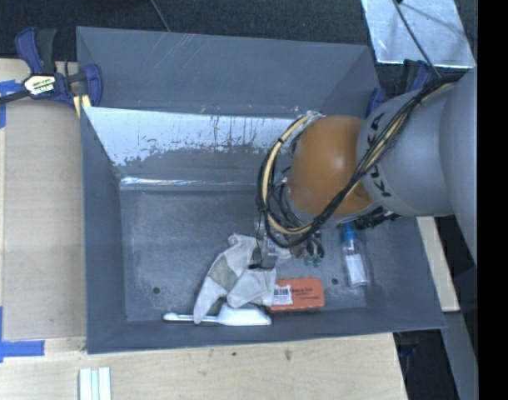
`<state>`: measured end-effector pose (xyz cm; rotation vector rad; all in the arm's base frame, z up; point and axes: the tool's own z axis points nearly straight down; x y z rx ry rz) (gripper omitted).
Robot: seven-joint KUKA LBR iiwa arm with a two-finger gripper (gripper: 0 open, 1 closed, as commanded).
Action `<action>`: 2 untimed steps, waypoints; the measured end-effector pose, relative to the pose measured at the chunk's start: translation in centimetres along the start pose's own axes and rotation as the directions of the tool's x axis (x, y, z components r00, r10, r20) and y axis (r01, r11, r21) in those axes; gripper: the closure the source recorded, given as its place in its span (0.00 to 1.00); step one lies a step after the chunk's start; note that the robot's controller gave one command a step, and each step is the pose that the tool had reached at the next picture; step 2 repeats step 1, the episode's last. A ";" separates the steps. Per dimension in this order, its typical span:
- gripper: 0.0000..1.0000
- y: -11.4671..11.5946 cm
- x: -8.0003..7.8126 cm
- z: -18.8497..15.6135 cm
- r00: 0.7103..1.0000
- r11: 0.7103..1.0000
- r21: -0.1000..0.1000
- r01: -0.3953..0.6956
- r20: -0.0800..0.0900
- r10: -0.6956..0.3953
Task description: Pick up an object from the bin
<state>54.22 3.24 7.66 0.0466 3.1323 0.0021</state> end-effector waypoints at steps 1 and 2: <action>1.00 0.4 2.6 -13.8 1.000 1.000 0.001 -0.011 -0.005 0.011; 1.00 0.4 2.6 -13.8 1.000 1.000 0.001 -0.011 -0.005 0.011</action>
Offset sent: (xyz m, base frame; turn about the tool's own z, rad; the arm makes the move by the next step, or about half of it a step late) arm 0.0000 0.0000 0.0000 0.0000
